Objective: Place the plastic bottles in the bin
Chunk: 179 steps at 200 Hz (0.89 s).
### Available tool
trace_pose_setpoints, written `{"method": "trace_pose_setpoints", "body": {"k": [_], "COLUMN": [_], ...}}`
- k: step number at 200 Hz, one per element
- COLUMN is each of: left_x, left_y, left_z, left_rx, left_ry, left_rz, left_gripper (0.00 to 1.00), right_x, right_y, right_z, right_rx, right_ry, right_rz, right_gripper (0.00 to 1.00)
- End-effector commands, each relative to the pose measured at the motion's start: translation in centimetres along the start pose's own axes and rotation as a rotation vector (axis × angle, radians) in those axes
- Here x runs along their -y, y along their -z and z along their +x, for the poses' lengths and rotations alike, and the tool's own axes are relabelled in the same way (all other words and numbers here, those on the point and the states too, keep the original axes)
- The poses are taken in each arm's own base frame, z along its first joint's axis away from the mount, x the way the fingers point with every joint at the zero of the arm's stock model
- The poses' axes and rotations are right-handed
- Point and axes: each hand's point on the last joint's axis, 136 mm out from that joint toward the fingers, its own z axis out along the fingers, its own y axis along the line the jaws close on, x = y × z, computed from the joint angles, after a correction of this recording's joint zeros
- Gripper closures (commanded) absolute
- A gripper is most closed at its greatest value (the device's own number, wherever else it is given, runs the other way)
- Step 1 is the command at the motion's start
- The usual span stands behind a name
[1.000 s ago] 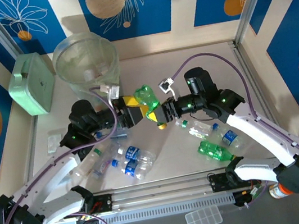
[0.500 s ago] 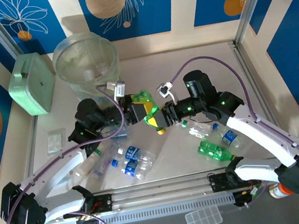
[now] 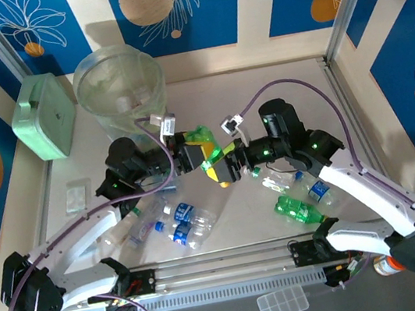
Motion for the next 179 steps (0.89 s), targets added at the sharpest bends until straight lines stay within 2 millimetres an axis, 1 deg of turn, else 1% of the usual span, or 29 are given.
{"method": "trace_pose_setpoints", "body": {"k": [1,18,38,58,71,84,96,114,128,137,151,156,169,179], "left_x": [1.4,0.8,0.2,-1.3,-2.4,-4.2,-5.7,-7.9,-9.9,-10.9,-12.8,-13.8,-15.6,-17.5], "left_y": [0.4,0.7,1.5,3.1,4.3,5.8,7.4,10.6,13.4,14.6,16.1,16.5,17.5,18.0], "left_z": [-2.0,-2.7,-4.5,-7.6,-9.9,-12.3,-14.6,-18.1,-20.2,-21.5,-23.1,-23.1,-24.0,-24.1], "left_rx": [0.042,0.047,0.071,0.139,0.177,0.210,0.244,0.315,0.356,0.377,0.386,0.370,0.358,0.333], "left_ry": [-0.093,-0.134,-0.179,-0.204,-0.206,-0.188,-0.174,-0.191,-0.184,-0.177,-0.154,-0.135,-0.092,-0.056], "left_rz": [-0.024,-0.087,-0.166,-0.290,-0.375,-0.483,-0.587,-0.782,-0.955,-1.027,-1.137,-1.179,-1.289,-1.366], "left_gripper": [0.42,0.43,0.43,0.43,0.47,0.48,0.51,0.51,0.51,0.49,0.48,0.48,0.48,0.48], "right_x": [-0.8,-0.9,-1.4,-1.7,-1.4,-1.1,-0.9,-0.7,-0.6,-0.5,-0.3,-0.2,0.1,0.3], "right_y": [0.9,1.6,2.7,3.5,3.8,4.0,4.1,4.1,4.1,4.1,4.1,4.0,4.0,4.0], "right_z": [0.0,-0.2,-0.6,-0.6,-0.5,-0.4,-0.2,0.0,0.2,0.3,0.4,0.5,0.5,0.5], "right_rx": [0.015,0.043,0.085,0.107,0.111,0.113,0.114,0.108,0.103,0.099,0.093,0.090,0.087,0.084], "right_ry": [0.032,0.046,0.070,0.075,0.074,0.070,0.067,0.062,0.060,0.060,0.059,0.057,0.056,0.053], "right_rz": [0.000,0.029,0.038,0.038,0.052,0.065,0.070,0.074,0.080,0.083,0.089,0.093,0.103,0.110], "right_gripper": [0.01,0.01,0.01,0.00,0.00,0.00,0.00,0.00,0.00,0.00,0.00,0.00,0.00,0.00]}}
